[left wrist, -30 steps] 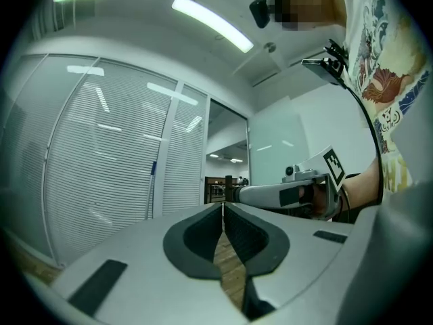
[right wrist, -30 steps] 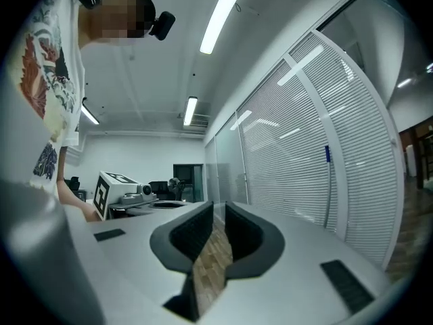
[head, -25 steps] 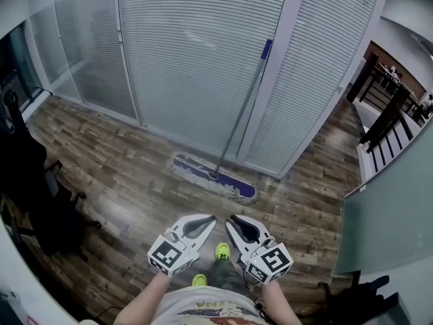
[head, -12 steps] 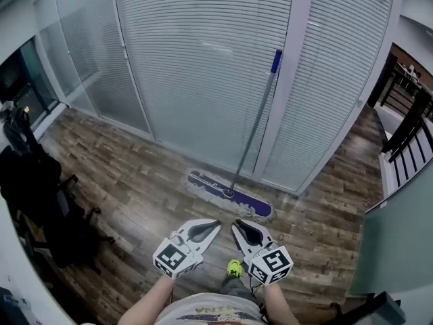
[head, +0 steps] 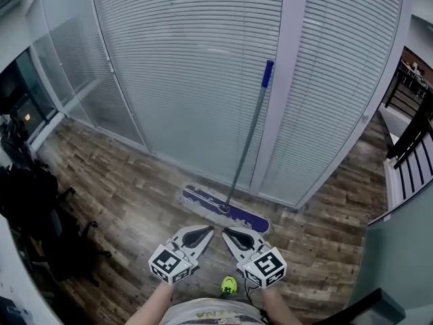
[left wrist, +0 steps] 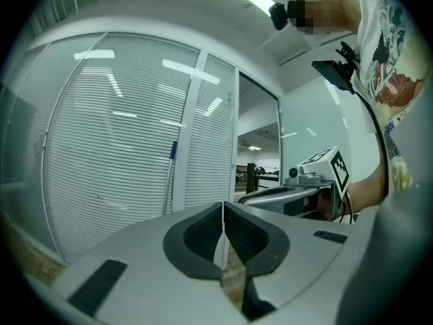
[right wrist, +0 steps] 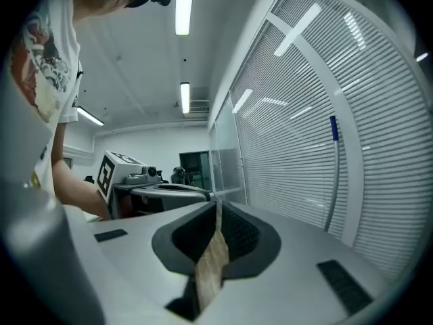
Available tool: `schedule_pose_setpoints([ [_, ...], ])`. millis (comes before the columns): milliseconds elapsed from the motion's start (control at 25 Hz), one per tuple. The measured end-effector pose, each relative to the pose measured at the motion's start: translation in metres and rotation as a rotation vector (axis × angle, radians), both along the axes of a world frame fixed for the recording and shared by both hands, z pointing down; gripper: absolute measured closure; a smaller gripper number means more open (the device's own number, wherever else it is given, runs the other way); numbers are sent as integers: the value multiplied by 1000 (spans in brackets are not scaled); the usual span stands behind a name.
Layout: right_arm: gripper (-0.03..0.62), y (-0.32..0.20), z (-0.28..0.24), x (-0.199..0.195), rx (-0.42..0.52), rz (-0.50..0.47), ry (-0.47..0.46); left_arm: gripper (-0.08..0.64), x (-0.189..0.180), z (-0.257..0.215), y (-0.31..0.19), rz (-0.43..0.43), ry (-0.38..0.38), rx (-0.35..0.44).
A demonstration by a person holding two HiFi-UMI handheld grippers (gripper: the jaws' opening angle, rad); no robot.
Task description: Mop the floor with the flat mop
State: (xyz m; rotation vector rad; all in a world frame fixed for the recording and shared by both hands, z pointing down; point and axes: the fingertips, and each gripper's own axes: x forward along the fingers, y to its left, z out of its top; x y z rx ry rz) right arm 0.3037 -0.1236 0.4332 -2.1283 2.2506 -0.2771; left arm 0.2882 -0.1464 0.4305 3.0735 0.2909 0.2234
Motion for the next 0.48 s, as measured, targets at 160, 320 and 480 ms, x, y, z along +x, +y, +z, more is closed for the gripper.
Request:
schedule_pose_setpoints([
  [160,549,-19,11,41,4,8,6,546,43,11,-14,12,-1,16],
  [320,548,-40,2,84,19,33,-14,546,85,5,-28,47,-5,31],
  [480,548,-67,-1,137,19,98,-31,546,124,7,-55,70,-7,31],
])
